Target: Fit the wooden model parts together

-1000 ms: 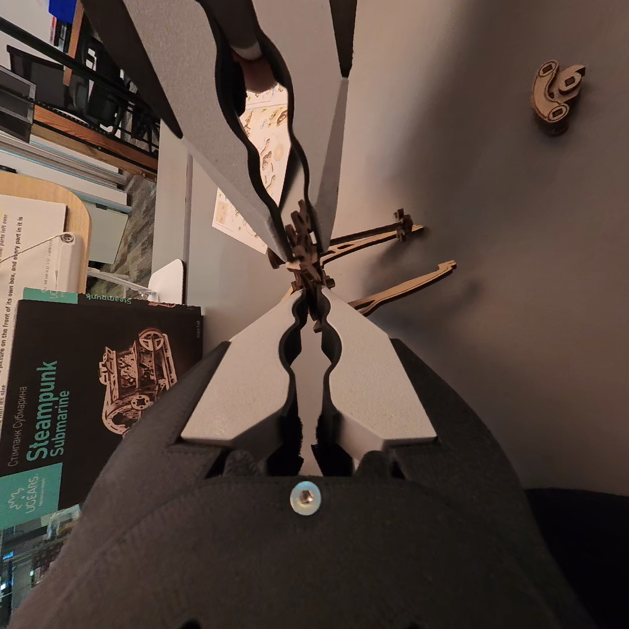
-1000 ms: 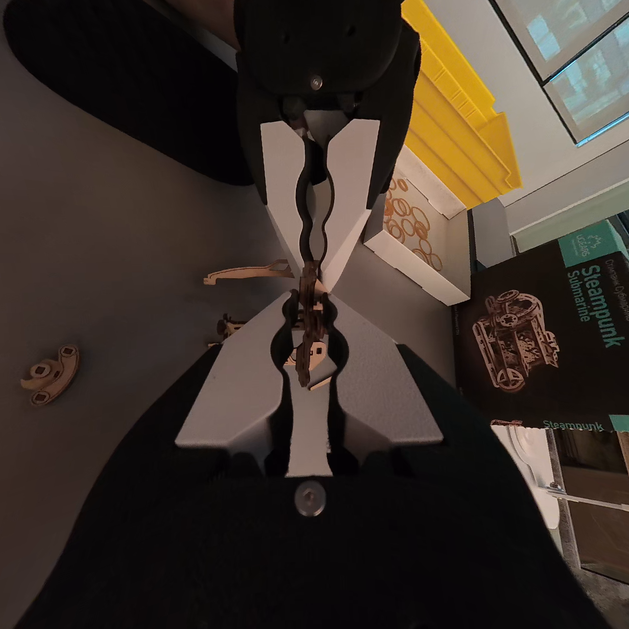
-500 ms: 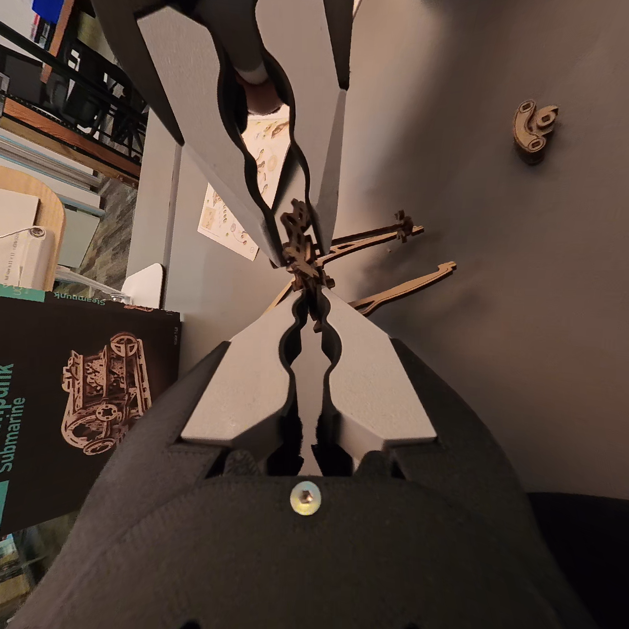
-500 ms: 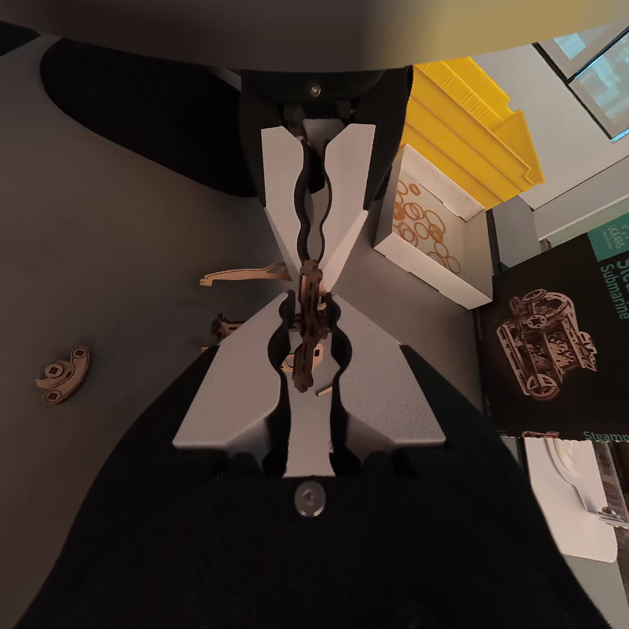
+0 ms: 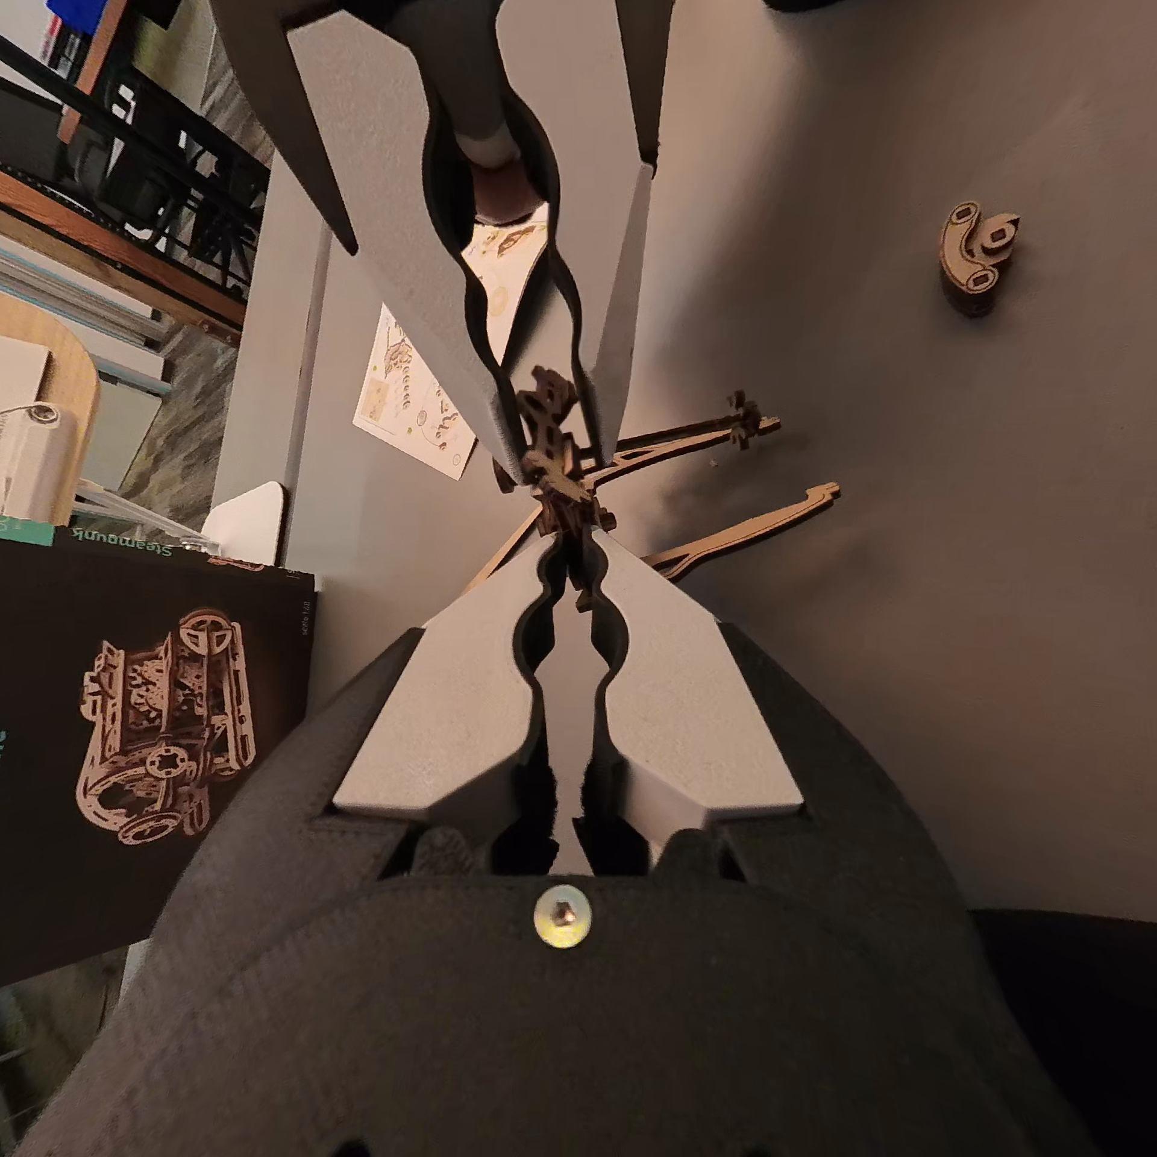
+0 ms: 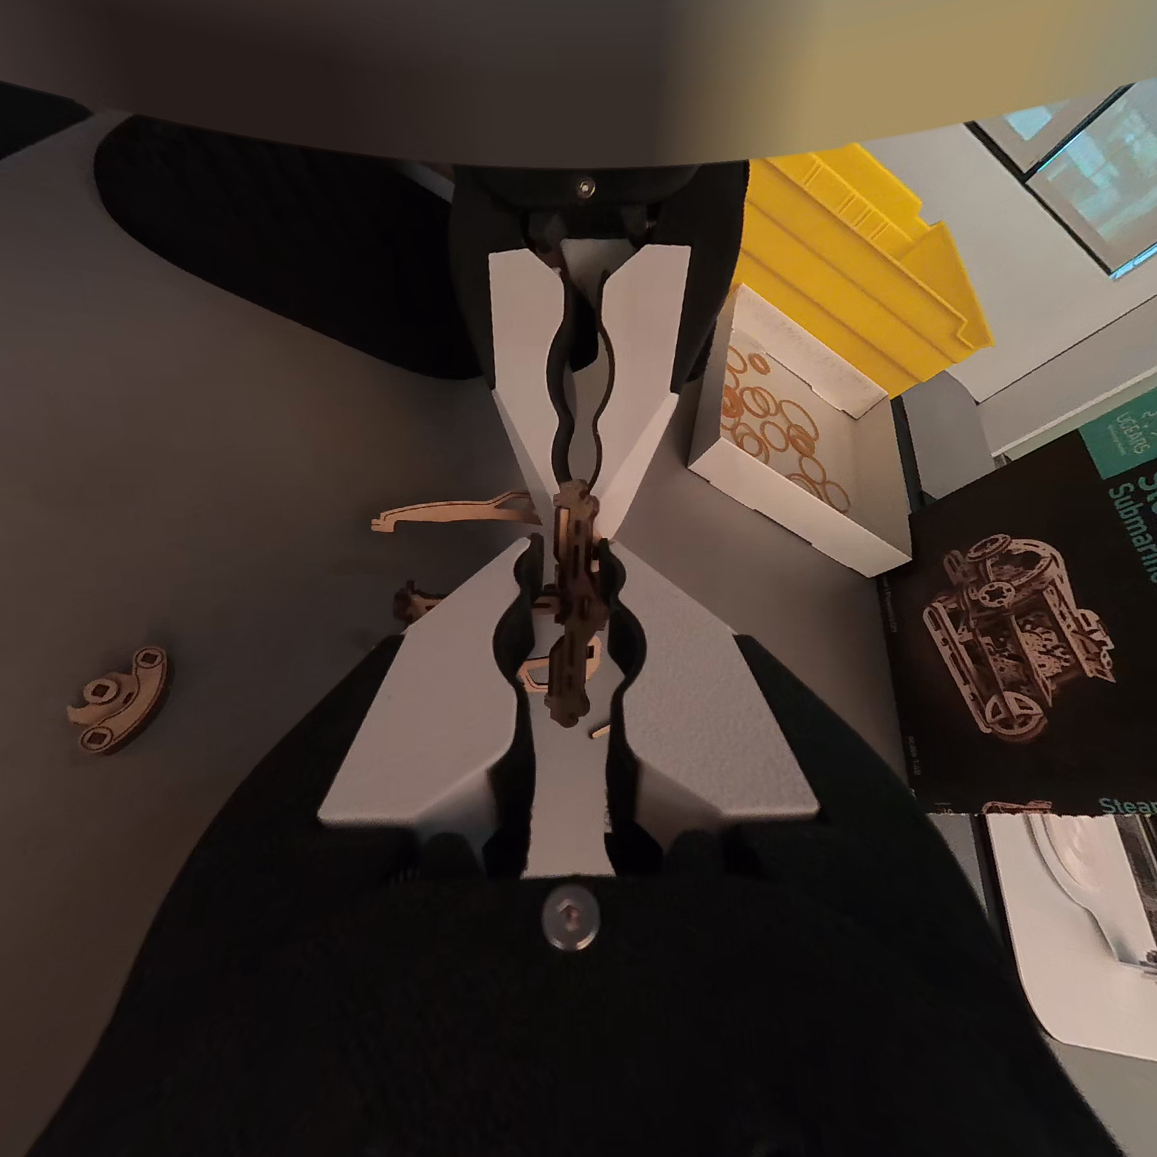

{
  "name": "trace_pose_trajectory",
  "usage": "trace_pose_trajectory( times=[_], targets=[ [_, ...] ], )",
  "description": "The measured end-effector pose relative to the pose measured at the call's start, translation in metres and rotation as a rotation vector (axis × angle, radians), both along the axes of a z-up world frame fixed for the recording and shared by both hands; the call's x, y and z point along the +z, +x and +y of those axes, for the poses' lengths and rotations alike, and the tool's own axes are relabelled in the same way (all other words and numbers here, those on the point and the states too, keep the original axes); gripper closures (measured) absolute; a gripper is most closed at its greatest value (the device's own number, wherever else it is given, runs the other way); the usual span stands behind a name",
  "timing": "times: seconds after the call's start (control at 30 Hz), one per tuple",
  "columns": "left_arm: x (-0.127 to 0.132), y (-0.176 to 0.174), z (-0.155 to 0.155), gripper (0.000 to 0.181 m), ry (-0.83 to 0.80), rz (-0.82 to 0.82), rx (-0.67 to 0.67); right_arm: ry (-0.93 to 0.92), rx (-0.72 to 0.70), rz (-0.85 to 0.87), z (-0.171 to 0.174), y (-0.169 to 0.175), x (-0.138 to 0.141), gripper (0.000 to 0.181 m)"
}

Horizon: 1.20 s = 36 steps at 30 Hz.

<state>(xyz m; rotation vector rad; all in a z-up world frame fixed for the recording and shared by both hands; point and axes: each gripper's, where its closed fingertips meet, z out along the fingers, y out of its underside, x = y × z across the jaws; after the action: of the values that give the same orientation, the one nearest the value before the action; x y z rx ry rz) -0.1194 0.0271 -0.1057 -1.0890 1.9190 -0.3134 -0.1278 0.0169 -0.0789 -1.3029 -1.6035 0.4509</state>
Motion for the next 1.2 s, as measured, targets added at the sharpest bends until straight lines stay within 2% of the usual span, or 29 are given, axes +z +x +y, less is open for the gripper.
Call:
trace_pose_trajectory(
  times=[0.87, 1.2],
  targets=[
    [-0.003, 0.002, -0.001, 0.179, -0.051, -0.019, 0.003, 0.076, 0.001, 0.0, -0.001, 0.002, -0.004, 0.17],
    [-0.011, 0.003, -0.006, 0.18, -0.209, 0.0, 0.016, 0.084, -0.006, -0.054, -0.002, 0.004, -0.014, 0.17]
  ],
)
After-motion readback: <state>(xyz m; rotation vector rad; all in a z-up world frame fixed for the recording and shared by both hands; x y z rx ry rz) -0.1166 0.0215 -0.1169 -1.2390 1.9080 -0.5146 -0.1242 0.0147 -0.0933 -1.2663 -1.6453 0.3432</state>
